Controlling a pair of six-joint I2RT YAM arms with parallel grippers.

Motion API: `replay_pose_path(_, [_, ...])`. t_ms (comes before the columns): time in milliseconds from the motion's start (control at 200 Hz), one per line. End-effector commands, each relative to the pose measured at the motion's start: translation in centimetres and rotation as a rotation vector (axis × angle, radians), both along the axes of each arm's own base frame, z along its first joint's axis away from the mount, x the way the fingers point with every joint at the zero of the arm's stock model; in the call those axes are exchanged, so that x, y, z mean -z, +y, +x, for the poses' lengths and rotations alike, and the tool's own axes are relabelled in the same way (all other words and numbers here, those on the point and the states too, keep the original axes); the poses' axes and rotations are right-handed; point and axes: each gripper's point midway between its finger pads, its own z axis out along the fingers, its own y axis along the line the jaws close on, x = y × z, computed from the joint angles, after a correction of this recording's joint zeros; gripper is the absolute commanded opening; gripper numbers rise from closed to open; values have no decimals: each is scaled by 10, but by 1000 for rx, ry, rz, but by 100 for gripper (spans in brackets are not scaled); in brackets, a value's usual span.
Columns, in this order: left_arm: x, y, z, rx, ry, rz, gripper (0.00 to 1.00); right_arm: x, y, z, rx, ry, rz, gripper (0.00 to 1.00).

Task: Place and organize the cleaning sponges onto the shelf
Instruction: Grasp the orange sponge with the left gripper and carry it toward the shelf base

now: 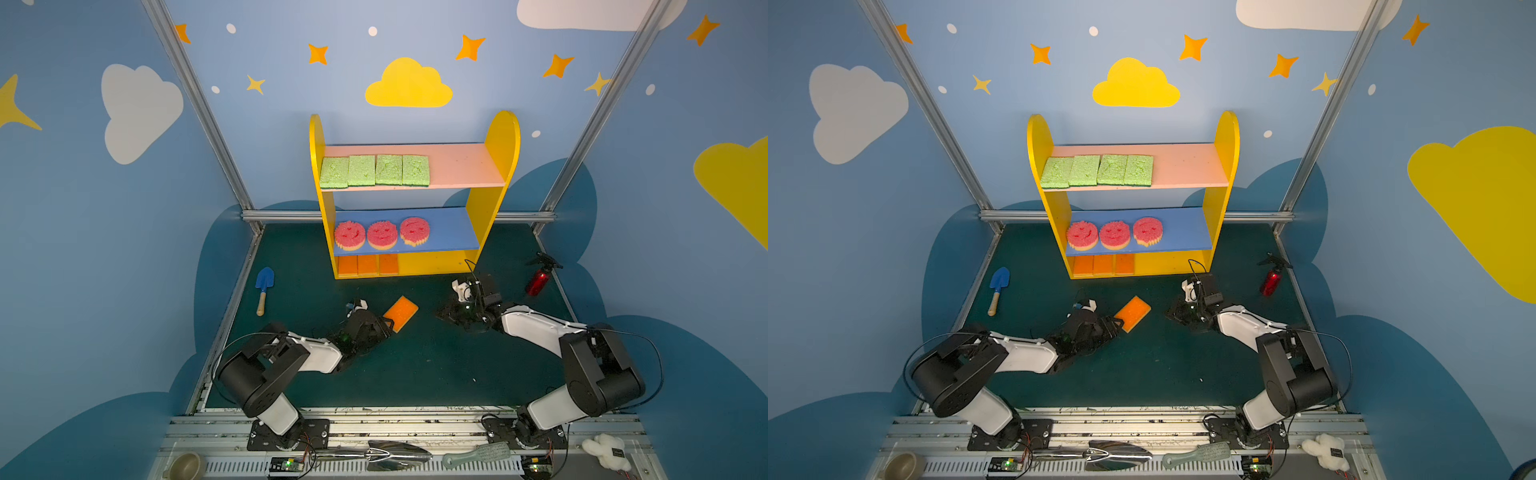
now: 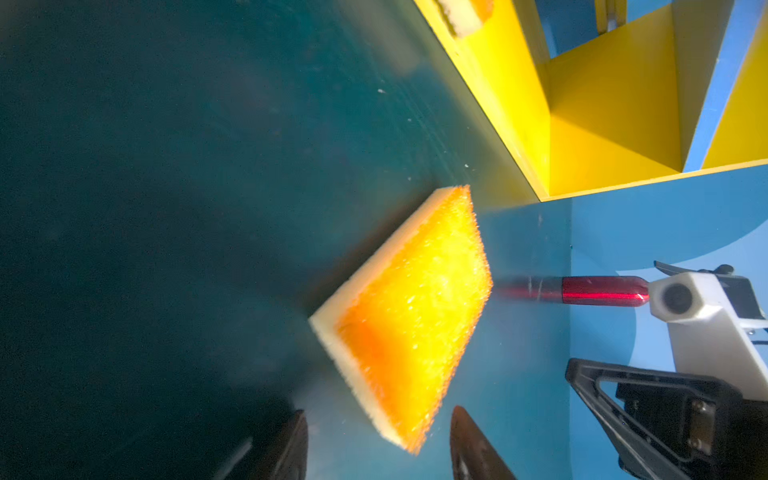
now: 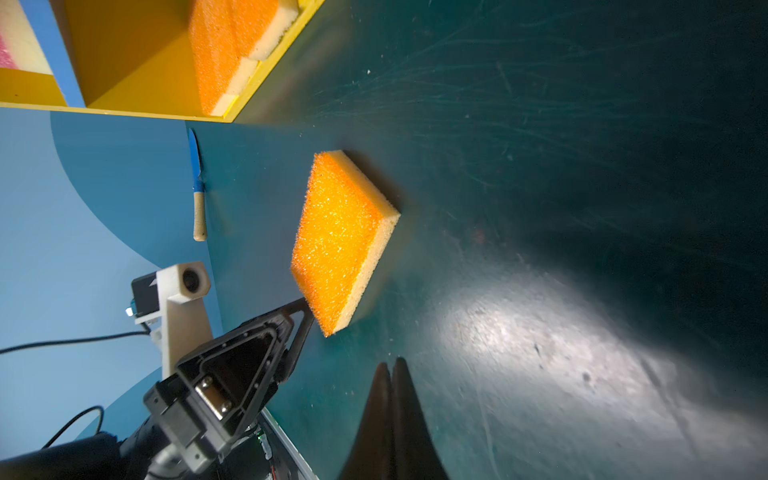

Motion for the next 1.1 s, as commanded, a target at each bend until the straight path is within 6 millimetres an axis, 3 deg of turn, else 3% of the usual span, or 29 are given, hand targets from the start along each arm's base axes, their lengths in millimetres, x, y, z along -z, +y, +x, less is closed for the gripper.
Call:
replay_pose_path(0, [0, -7, 7, -15, -13, -26, 50, -1, -9, -8, -10, 0, -7, 0])
replay_pose_path(175, [8, -12, 12, -25, -3, -40, 36, -3, -23, -10, 13, -4, -13, 0])
replay_pose_path(375, [17, -16, 18, -42, 0, -67, 3, -4, -31, -13, 24, -6, -9, 0])
replay_pose_path(491, [15, -20, 21, -55, -8, -99, 3, -10, -35, -11, 31, -20, -3, 0])
replay_pose_path(511, [14, -21, 22, -56, -14, -105, 3, -2, -38, -18, 33, 1, -9, 0])
replay_pose_path(741, [-11, -33, 36, -114, -119, -135, 3, -10, -51, -23, 59, -24, 3, 0])
replay_pose_path(891, [-23, -38, 54, -198, -165, -197, 3, -17, -61, -25, 82, -49, 3, 0])
replay_pose_path(1096, [-30, -60, 85, -255, -176, -266, 3, -15, -67, -28, 101, -61, 18, 0])
